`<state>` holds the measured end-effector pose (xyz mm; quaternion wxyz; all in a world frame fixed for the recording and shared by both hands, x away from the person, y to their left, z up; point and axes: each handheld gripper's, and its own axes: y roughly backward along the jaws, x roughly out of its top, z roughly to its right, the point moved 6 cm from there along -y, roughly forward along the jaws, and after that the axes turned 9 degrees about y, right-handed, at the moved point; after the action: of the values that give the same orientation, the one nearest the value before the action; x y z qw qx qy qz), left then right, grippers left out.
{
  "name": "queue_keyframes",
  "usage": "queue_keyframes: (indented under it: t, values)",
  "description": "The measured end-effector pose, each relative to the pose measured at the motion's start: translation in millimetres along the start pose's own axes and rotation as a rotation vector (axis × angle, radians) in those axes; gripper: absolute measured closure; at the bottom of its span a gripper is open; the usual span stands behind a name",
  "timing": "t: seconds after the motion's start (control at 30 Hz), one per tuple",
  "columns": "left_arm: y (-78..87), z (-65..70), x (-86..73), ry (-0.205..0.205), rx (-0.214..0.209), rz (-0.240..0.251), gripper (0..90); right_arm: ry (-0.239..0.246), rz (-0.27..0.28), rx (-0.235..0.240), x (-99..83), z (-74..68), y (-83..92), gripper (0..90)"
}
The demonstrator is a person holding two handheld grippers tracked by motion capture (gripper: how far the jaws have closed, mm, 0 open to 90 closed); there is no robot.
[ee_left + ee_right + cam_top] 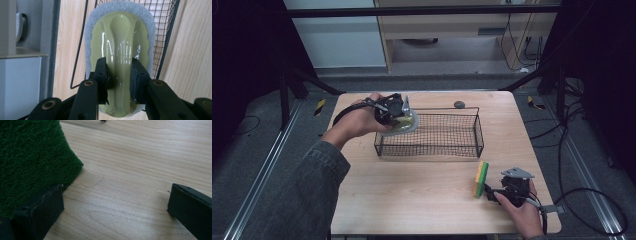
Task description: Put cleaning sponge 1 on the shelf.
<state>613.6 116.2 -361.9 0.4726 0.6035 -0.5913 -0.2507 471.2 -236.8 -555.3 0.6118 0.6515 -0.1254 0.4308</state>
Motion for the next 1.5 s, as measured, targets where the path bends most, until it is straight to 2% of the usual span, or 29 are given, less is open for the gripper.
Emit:
queue_keyframes:
  t: [0.17,0.37,0.4,0.5,0.53,0.73,0.83,0.87,0.9,0.93,0.97,1.07,1.13,1.2,1.23,1.5]
  values:
    - [-3.5,0.9,3.2,-0.011,-0.001,0.004,70.8,0.002,-0.001,-0.001,-0.1,0.1,-0.1,0.5]
    - [-5.7,2.2,4.3,0.002,-0.011,0.01,70.8,0.003,-0.001,-0.001,0.0,0.1,-0.1,0.5]
    - [-6.4,1.3,4.6,-0.011,-0.006,0.007,70.8,0.001,-0.001,0.0,0.0,-0.1,-0.1,0.6]
    - [-9.1,3.9,4.2,0.004,-0.017,0.008,70.8,0.002,-0.001,0.0,0.0,-0.1,-0.2,0.6]
    - [-9.5,3.5,4.3,-0.007,-0.014,0.006,70.8,0.001,0.0,0.0,0.0,-0.1,-0.2,0.5]
    - [-16.6,6.0,0.7,-0.02,-0.019,-0.008,70.8,0.001,0.0,0.0,0.1,-0.1,-0.2,0.5]
    - [-21.4,7.7,-2.6,-0.006,-0.026,-0.015,70.8,0.002,0.0,0.0,0.1,-0.1,-0.3,0.6]
    - [-23.0,6.7,-3.0,-0.019,-0.021,-0.013,70.8,0.002,0.0,0.0,0.1,-0.1,-0.3,0.6]
    - [-25.6,8.3,-4.6,-0.004,-0.031,-0.015,70.8,0.002,0.0,0.0,0.1,-0.1,-0.3,0.5]
    - [-27.6,7.5,-5.3,-0.018,-0.026,-0.019,70.8,0.002,0.0,0.0,0.1,-0.1,-0.3,0.5]
    - [-31.9,9.1,-7.7,-0.006,-0.033,-0.025,70.8,0.003,0.0,0.0,0.1,-0.1,-0.3,0.6]
    - [-36.2,8.0,-9.5,-0.011,-0.032,-0.026,70.8,0.003,0.0,0.0,0.1,-0.1,-0.3,0.5]
    - [-40.3,8.8,-12.1,0.004,-0.041,-0.032,70.8,0.003,0.0,0.001,0.1,-0.1,-0.3,0.5]
    - [-40.7,7.5,-12.2,-0.004,-0.037,-0.032,70.8,0.003,0.0,0.001,0.1,-0.1,-0.3,0.5]
    - [-41.6,8.7,-13.3,0.009,-0.044,-0.033,70.8,0.003,0.0,0.001,0.1,-0.2,-0.3,0.6]
    - [-44.0,8.2,-18.1,0.018,-0.046,-0.037,70.8,0.003,0.0,0.001,0.1,-0.2,-0.3,0.5]
